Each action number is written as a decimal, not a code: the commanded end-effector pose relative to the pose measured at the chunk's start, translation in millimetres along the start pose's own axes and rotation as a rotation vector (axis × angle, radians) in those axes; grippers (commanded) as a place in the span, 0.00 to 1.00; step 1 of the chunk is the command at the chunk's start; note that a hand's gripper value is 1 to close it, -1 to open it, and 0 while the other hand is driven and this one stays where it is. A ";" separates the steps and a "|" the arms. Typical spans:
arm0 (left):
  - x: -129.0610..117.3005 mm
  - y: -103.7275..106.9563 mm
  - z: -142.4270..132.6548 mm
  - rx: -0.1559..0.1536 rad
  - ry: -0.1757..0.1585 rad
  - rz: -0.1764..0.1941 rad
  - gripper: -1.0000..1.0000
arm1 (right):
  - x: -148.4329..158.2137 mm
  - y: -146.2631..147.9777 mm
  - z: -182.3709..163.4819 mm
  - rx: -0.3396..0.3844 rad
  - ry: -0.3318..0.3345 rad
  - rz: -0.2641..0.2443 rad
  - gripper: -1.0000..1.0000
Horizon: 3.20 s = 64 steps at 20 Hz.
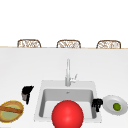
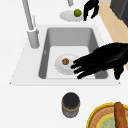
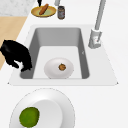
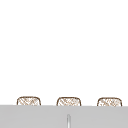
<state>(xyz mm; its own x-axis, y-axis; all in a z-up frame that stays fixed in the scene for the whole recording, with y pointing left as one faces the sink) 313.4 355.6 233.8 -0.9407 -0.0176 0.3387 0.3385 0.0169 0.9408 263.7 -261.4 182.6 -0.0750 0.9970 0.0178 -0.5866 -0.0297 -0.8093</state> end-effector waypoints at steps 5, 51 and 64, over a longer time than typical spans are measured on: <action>-24.5 21.2 37.8 -0.003 0.002 0.117 0.00 | 0.0 0.0 0.0 0.000 0.000 0.000 0.50; -167.5 -40.9 94.9 -0.001 -0.003 0.368 0.00 | 0.0 0.0 0.0 0.000 0.000 0.000 0.50; -162.0 -34.3 87.9 -0.011 -0.013 0.377 1.00 | 0.0 0.0 0.0 0.000 0.000 0.000 0.50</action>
<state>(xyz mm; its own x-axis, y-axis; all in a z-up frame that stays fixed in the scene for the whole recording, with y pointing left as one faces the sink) 452.1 445.1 146.0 -0.7536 0.0114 0.6572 0.6572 -0.0014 0.7537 263.7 -261.4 182.6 -0.0747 0.9970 0.0180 -0.5865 -0.0293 -0.8094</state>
